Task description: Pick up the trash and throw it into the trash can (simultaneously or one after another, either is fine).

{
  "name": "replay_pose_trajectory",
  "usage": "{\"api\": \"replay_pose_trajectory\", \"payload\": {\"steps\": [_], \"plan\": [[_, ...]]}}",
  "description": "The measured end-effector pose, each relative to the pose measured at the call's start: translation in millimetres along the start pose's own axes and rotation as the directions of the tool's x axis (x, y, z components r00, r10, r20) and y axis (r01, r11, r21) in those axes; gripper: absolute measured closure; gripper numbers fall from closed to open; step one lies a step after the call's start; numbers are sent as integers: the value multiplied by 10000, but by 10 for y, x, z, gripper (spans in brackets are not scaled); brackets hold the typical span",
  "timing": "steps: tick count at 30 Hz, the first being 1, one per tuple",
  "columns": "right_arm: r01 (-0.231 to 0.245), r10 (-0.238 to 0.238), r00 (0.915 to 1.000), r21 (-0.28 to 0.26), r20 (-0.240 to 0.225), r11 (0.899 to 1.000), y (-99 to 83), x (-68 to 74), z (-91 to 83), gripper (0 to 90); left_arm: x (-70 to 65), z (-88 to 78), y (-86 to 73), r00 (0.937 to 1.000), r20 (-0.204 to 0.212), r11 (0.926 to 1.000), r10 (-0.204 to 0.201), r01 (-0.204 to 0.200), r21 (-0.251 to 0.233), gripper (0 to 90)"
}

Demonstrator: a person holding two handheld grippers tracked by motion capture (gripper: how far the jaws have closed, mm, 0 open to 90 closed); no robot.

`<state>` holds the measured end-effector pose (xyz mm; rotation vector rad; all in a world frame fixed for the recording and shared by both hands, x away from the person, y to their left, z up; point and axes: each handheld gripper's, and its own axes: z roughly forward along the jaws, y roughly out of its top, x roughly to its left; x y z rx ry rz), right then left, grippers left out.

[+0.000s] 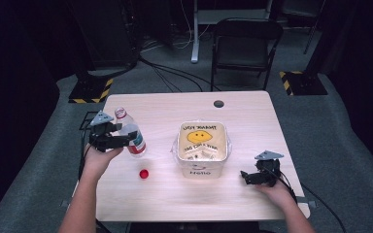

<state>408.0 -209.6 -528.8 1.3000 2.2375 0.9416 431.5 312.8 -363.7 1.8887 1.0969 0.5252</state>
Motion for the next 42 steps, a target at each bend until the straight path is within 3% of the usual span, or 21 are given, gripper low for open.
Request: {"api": "replay_pose_trajectory", "payload": {"steps": [24,42], "plan": [[7,-7,10000,-2,-13,10000,0,-1,0,0,-269,-169,389,9958,616,9977,679,-680,-3,257],[19,-19,10000,0,-25,10000,0,-3,-1,0,-458,-197,679,9861,1226,9936,1123,-1127,-36,256]]}}
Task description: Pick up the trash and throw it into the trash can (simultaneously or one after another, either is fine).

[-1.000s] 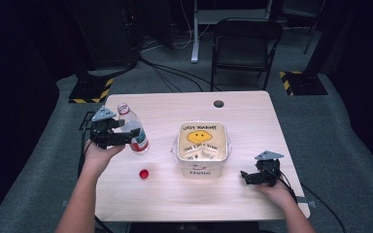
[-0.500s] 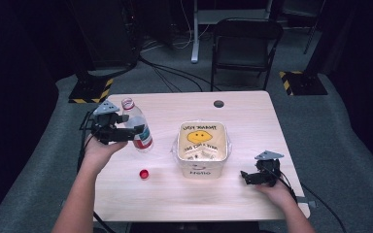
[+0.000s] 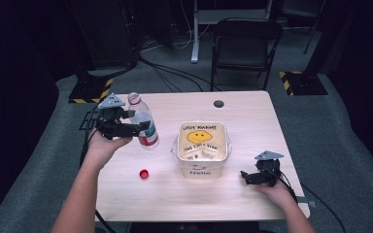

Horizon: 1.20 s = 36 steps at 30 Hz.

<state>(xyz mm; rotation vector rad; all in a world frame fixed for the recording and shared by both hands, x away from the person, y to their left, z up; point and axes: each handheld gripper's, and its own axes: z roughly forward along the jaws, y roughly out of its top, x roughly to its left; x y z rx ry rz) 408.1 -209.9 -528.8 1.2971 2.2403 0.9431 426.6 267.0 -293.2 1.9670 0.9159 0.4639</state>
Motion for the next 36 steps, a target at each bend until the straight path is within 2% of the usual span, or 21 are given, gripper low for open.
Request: {"api": "replay_pose_trajectory", "payload": {"steps": [18,36], "plan": [[6,-6,10000,2,-15,10000,0,-1,0,0,-161,16,299,9983,316,9988,479,-479,-34,256],[8,-8,10000,0,-18,10000,0,-1,0,0,-346,128,482,9939,783,9970,775,-769,-113,256]]}}
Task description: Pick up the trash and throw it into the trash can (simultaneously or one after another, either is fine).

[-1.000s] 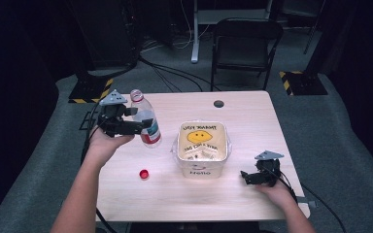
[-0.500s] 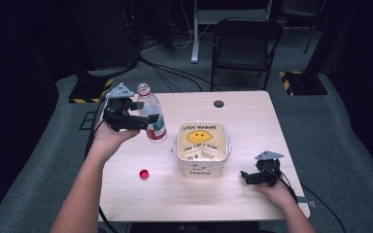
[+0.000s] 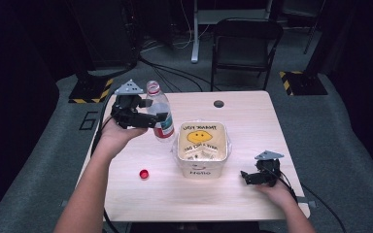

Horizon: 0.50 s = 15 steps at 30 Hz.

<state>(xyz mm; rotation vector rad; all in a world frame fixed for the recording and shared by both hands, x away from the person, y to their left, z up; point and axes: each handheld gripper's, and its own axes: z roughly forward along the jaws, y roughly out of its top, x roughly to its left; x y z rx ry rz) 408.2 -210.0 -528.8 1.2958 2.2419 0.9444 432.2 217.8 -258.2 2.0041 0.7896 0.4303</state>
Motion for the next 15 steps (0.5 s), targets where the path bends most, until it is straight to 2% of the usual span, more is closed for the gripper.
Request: {"api": "replay_pose_trajectory", "payload": {"steps": [2,15], "plan": [[6,-6,10000,3,-6,10000,0,-1,0,0,-20,30,15,10000,38,9999,-26,26,-105,256],[15,-15,10000,1,-4,10000,0,-1,0,0,-164,233,124,9980,575,9996,275,-274,-27,257]]}}
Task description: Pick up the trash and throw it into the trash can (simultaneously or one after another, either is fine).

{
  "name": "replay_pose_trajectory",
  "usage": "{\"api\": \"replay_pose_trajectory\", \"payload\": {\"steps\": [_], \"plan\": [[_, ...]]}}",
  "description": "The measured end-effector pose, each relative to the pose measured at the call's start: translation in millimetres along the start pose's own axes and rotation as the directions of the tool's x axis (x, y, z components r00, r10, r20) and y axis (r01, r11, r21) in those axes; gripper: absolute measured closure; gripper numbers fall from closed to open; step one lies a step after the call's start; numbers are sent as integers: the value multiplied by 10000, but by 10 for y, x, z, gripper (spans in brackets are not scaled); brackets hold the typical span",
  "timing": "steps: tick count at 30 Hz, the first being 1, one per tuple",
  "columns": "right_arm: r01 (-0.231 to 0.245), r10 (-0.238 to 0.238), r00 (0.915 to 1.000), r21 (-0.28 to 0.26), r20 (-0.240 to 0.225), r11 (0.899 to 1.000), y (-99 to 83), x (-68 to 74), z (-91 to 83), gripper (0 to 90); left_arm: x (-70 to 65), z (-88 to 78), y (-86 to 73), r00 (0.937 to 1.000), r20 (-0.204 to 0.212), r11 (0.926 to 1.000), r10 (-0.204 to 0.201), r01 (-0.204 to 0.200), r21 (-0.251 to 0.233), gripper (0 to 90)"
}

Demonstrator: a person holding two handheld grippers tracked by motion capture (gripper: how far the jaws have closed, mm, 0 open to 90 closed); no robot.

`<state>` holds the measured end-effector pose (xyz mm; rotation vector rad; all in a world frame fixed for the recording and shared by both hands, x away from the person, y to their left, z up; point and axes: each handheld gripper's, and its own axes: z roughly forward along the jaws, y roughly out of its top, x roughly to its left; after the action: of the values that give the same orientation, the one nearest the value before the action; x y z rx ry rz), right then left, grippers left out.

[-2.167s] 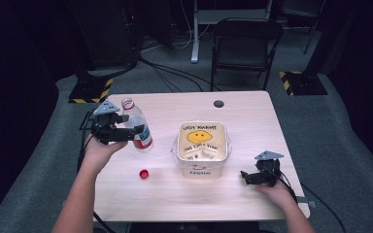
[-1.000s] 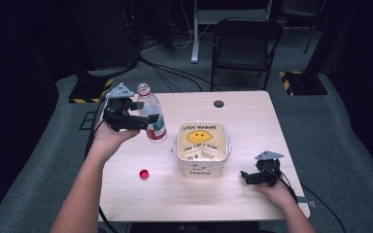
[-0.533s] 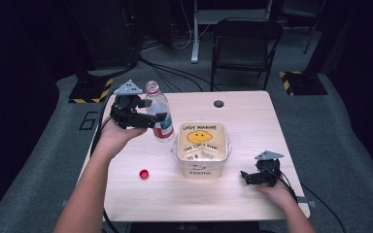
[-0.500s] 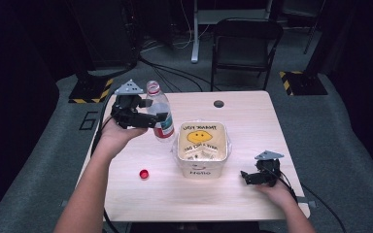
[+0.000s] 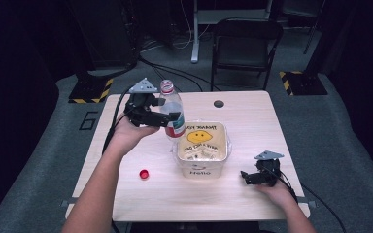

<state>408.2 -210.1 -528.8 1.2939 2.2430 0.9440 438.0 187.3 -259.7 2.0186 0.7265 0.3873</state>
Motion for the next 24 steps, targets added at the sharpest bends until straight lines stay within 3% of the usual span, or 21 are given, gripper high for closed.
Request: {"api": "replay_pose_trajectory", "payload": {"steps": [11,24], "plan": [[-7,7,10000,1,-9,10000,0,0,-1,0,-87,200,45,9997,205,9999,134,-135,36,257],[-4,4,10000,1,-10,10000,0,-1,0,0,-107,446,36,9999,88,9999,118,-118,76,258]]}}
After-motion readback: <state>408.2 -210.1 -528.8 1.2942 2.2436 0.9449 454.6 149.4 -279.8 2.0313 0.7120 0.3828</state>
